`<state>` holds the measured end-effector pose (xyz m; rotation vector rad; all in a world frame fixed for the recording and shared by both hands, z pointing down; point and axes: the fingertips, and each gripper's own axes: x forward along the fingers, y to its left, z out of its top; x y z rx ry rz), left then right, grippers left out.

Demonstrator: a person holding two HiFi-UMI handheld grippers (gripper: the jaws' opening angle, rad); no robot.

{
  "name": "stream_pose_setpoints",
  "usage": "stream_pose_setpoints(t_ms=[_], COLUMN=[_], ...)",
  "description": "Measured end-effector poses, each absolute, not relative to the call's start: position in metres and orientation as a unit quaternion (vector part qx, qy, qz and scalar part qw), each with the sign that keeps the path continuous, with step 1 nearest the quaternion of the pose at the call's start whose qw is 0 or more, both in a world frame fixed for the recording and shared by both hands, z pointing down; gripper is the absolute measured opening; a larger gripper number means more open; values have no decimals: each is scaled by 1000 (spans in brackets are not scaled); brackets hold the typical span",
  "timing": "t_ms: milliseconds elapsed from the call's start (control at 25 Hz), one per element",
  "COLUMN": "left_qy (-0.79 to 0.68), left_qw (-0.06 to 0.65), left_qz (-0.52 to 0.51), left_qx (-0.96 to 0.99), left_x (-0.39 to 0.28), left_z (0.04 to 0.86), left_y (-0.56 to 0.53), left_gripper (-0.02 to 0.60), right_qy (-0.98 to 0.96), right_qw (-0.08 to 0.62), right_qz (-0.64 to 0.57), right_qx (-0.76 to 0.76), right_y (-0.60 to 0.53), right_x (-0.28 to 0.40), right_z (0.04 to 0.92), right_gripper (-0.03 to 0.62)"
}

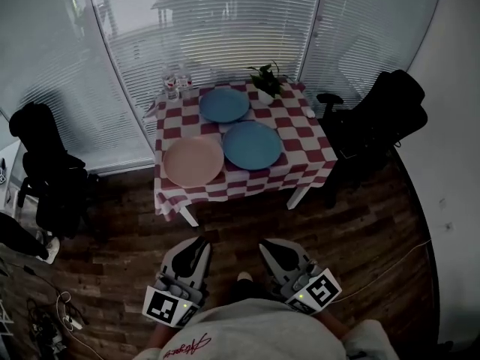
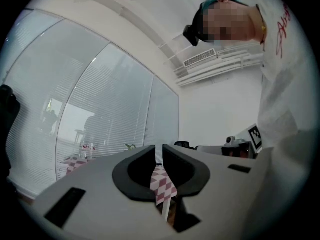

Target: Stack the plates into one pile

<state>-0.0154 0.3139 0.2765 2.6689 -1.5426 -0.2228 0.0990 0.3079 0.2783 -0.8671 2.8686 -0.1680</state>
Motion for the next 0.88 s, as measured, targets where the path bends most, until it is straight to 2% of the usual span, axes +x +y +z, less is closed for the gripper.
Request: stream_pose_setpoints(t_ms=[320, 880], left_qy=[-510, -525], left_qw=[10, 29], left_qz=[-98, -80], left_qx=[854, 847], left_x=[6, 14], left_z=[265, 283], left_y=[264, 243], left_gripper=[52, 52], right_qy=[958, 963], right_qw=[70, 66], right_qz=[-59, -68], right_qx=[-271, -252], right_y=[255, 224], right_x=[119, 121], right_z=[278, 288], right_gripper=[11, 11])
